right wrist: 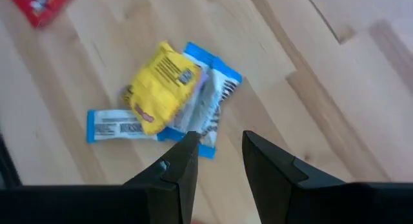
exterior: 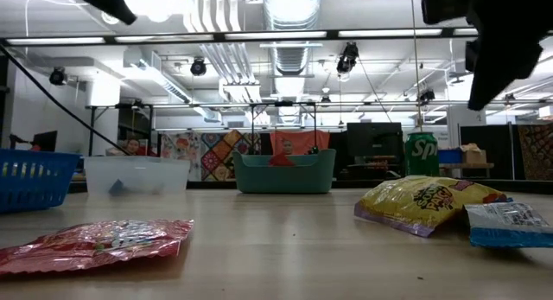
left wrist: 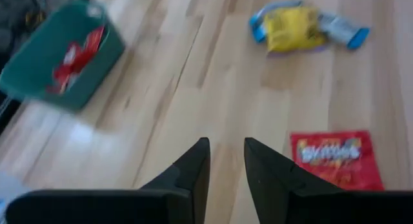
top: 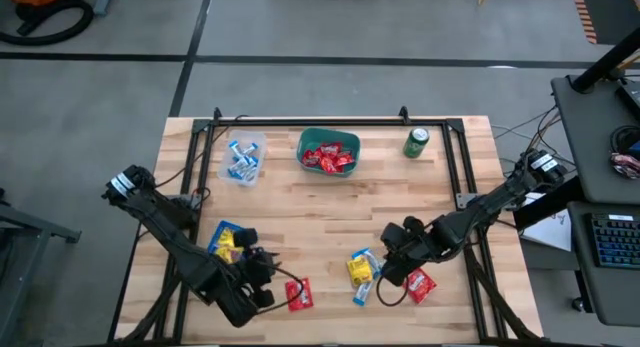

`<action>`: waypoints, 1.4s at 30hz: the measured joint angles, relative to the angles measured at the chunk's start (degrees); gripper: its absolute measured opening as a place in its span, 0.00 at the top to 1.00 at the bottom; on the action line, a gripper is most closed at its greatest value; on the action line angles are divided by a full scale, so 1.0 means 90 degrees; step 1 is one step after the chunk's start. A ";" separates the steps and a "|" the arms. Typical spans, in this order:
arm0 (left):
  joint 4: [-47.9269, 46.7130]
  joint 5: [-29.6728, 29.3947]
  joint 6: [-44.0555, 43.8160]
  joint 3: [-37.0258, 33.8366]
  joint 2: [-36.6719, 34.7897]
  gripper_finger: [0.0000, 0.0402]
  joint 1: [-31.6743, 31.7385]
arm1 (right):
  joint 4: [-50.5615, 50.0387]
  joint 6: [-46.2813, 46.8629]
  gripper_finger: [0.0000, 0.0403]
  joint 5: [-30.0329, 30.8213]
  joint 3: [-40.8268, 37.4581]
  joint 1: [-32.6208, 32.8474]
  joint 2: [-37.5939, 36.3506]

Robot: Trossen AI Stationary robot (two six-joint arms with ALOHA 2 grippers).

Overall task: Sort candy
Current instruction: Put the white candy into the transparent bin

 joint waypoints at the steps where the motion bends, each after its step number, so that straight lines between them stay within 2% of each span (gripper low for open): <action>1: 0.0222 -0.0103 0.0146 -0.0066 0.0000 0.80 0.0002 | -0.0027 0.0062 0.71 -0.0067 -0.0042 0.0012 0.0000; 6: 0.0371 -0.0657 0.0102 -0.0378 0.0000 0.80 0.0002 | 0.0012 0.0316 0.71 -0.0080 -0.0185 0.0025 0.0100; 12: 0.0388 -0.0658 -0.0408 -0.0725 0.0000 0.80 0.0041 | 0.0115 0.0287 0.71 -0.0077 -0.0216 0.0022 0.0663; 17: 0.0388 -0.0662 -0.0759 -0.0866 0.0000 0.80 0.0057 | 0.0660 0.0144 0.71 -0.0082 -0.0216 0.0022 0.1055; 22: 0.0414 -0.0829 -0.0824 -0.0848 0.0000 0.80 0.0058 | 0.1203 -0.0019 0.71 -0.0128 -0.0215 -0.0016 0.1324; 33: 0.0522 -0.1160 -0.0852 -0.0847 0.0000 0.80 0.0066 | 0.1219 -0.0272 0.72 -0.0071 -0.0204 -0.0241 0.1906; 42: 0.1234 -0.1131 -0.0561 -0.0847 0.0000 0.80 0.0095 | 0.1118 -0.0852 0.89 0.0058 -0.0204 -0.0408 0.1880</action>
